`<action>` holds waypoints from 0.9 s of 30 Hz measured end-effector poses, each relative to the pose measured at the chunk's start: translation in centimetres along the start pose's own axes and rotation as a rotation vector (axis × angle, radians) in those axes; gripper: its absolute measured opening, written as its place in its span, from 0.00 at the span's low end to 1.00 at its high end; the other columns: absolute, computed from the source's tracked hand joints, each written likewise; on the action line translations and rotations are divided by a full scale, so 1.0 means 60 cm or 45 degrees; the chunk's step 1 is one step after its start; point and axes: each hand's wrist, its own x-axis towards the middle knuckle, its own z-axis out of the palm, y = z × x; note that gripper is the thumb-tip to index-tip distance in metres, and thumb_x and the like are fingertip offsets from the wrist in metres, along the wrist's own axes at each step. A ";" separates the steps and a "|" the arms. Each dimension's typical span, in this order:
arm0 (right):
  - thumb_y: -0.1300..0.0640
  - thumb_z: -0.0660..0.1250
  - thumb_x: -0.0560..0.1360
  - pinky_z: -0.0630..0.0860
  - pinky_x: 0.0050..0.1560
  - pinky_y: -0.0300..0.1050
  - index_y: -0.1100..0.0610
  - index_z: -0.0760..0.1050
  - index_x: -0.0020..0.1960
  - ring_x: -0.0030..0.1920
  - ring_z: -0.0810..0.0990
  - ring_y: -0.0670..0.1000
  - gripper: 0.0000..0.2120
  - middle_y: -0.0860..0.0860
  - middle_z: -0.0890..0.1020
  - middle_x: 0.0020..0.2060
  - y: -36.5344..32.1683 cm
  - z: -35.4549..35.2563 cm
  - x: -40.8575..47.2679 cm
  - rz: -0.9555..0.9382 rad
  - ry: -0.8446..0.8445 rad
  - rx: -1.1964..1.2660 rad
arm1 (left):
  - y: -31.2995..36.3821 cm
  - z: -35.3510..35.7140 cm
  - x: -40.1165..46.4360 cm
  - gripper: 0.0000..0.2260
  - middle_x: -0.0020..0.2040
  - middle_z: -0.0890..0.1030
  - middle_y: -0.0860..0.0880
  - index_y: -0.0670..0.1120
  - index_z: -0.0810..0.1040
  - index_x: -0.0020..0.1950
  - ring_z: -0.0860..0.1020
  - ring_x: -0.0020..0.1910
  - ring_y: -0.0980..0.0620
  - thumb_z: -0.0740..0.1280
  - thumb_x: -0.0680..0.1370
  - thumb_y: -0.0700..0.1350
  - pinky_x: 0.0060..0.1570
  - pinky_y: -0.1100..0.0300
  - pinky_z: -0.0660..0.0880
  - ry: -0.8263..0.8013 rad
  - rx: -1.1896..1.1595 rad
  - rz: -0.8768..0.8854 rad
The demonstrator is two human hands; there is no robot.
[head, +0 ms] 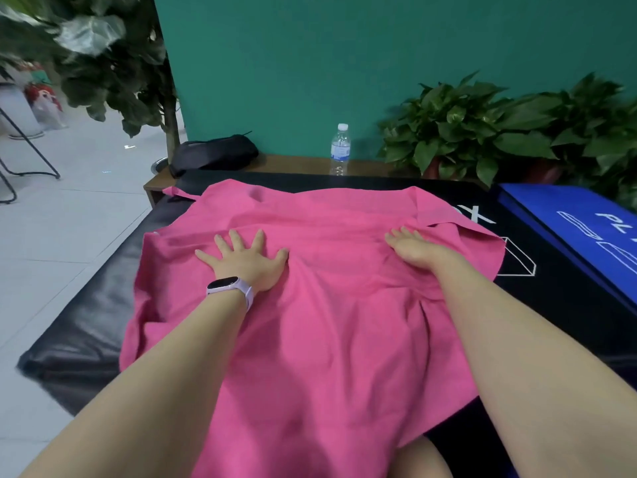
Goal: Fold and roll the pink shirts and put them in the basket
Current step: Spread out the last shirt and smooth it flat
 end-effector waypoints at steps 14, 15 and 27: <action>0.37 0.46 0.84 0.45 0.80 0.48 0.47 0.52 0.83 0.81 0.48 0.48 0.30 0.46 0.52 0.82 -0.010 -0.010 0.173 -0.198 0.309 -0.150 | 0.007 -0.003 0.220 0.38 0.83 0.47 0.49 0.62 0.49 0.81 0.46 0.81 0.42 0.44 0.73 0.77 0.72 0.28 0.42 0.022 0.021 0.183; 0.37 0.47 0.84 0.47 0.80 0.48 0.49 0.54 0.82 0.81 0.50 0.49 0.30 0.47 0.54 0.82 -0.014 -0.013 0.181 -0.220 0.346 -0.164 | 0.011 -0.006 0.226 0.38 0.83 0.47 0.48 0.61 0.49 0.81 0.46 0.81 0.41 0.45 0.74 0.76 0.72 0.28 0.43 0.034 0.015 0.187; 0.39 0.53 0.83 0.50 0.79 0.53 0.50 0.58 0.81 0.78 0.62 0.56 0.30 0.51 0.65 0.79 -0.003 -0.036 0.045 -0.161 0.242 0.034 | 0.029 -0.012 0.133 0.14 0.56 0.79 0.39 0.43 0.69 0.60 0.78 0.55 0.38 0.56 0.82 0.52 0.47 0.49 0.70 0.343 -0.129 0.139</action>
